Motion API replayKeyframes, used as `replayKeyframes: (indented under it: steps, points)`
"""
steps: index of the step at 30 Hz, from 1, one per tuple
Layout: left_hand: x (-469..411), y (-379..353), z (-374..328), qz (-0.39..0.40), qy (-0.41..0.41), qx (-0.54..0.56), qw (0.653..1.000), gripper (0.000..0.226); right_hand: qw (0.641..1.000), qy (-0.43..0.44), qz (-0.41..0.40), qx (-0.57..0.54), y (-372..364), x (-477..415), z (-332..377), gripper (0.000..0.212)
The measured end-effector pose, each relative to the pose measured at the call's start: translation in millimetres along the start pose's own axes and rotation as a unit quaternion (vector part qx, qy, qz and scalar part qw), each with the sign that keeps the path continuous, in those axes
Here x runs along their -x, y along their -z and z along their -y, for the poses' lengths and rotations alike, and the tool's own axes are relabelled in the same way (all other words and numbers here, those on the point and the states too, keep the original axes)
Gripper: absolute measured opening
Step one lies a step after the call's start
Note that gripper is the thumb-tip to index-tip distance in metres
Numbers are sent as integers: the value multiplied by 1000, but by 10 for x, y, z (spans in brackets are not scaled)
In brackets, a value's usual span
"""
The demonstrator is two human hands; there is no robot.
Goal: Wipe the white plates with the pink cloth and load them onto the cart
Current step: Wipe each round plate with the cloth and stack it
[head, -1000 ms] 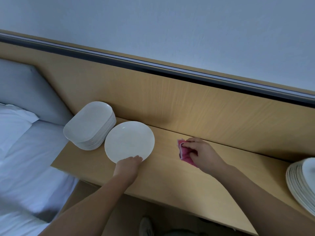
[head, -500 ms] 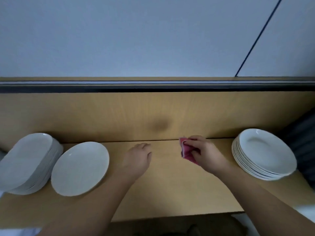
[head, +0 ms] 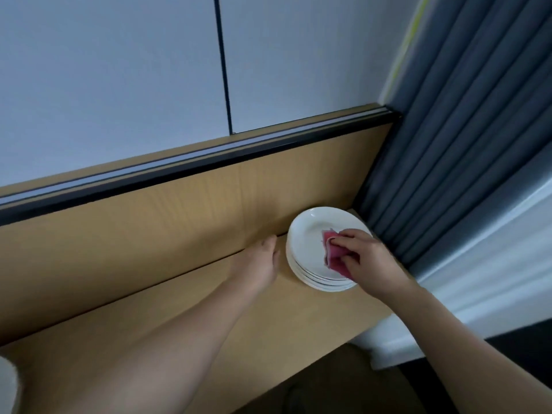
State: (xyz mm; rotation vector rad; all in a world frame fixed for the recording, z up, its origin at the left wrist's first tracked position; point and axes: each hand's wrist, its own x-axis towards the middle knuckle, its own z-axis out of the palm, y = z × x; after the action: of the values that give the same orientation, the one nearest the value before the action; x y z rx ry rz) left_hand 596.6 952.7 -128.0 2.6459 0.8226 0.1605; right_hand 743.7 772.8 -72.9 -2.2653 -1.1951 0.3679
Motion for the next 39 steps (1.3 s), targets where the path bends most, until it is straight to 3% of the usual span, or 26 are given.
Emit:
replayKeyframes:
  steps: [8, 12, 18, 25, 30, 34, 39]
  points:
    - [-593, -444, -477, 65, 74, -31, 995, 47, 1000, -10, 5, -10, 296, -160, -578, 40]
    - [-763, -516, -486, 91, 135, 11, 987, 36, 1000, 12, 12, -18, 360, -248, -669, 40]
    - [-836, -486, -577, 111, 186, 12, 976, 28, 999, 15, 18, -27, 387, -320, -770, 40]
    - [-826, -456, -654, 103, 234, -14, 967, 35, 999, 16, 23, -29, 393, -359, -839, 39]
    - [-852, -402, -671, 85, 239, 24, 967, 34, 999, 19, 18, -21, 407, -362, -861, 38]
    - [-889, -312, -690, 65, 244, 68, 965, 47, 999, 19, 14, -21, 423, -362, -870, 37]
    - [-838, -271, -625, 34, 221, 190, 956, 27, 999, 37, 5, -6, 469, -332, -824, 39]
